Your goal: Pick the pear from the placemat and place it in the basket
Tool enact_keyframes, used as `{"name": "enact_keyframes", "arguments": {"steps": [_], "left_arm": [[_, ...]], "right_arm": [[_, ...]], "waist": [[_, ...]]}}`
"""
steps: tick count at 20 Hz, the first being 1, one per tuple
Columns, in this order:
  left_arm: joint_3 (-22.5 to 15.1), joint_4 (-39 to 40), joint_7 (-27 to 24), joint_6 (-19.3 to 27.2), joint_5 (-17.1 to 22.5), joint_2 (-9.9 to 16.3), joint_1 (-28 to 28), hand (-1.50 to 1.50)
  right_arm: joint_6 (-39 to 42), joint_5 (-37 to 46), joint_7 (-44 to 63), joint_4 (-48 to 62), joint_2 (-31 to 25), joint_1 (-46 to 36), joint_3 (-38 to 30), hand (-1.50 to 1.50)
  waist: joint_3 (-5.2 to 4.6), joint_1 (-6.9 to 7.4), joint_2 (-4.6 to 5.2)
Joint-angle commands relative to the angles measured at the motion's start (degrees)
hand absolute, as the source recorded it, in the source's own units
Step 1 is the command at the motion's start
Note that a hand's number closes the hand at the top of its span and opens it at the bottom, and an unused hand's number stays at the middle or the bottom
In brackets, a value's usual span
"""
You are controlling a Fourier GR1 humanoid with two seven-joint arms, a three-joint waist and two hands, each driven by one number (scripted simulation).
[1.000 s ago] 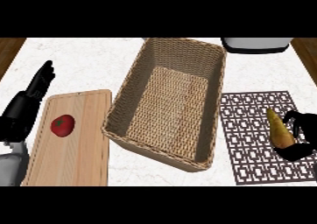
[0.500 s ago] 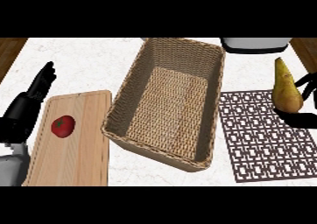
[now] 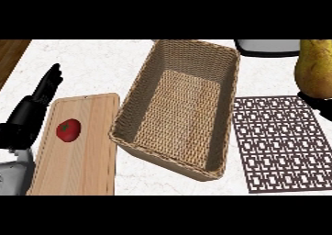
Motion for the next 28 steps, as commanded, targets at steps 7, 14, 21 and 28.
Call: {"name": "enact_keyframes", "arguments": {"steps": [7, 14, 21, 28], "left_arm": [[-0.35, 0.49, -0.57, -0.44, -0.38, -0.64, -0.69, 0.0], [0.7, 2.83, -1.8, -1.86, 0.17, 0.1, -1.49, 0.0], [1.33, -0.99, 0.94, -1.84, 0.76, 0.06, -1.03, 0.0], [1.02, 0.57, -1.51, -0.61, -0.7, -0.72, -0.36, 0.0]], "right_arm": [[3.65, -1.12, 27.96, 4.51, 5.64, -25.95, 12.31, 1.5], [1.33, 0.48, 36.44, 13.78, 11.04, -33.25, 16.5, 1.5], [1.82, 0.09, 36.49, 24.33, 13.03, -34.66, 17.27, 1.5], [7.4, 4.99, 35.99, 29.97, 8.8, -32.57, 24.45, 1.5]], "waist": [[0.0, 1.26, 0.45], [0.03, 1.0, 0.48], [0.08, 1.14, 0.42], [0.05, 0.79, 0.49]]}}
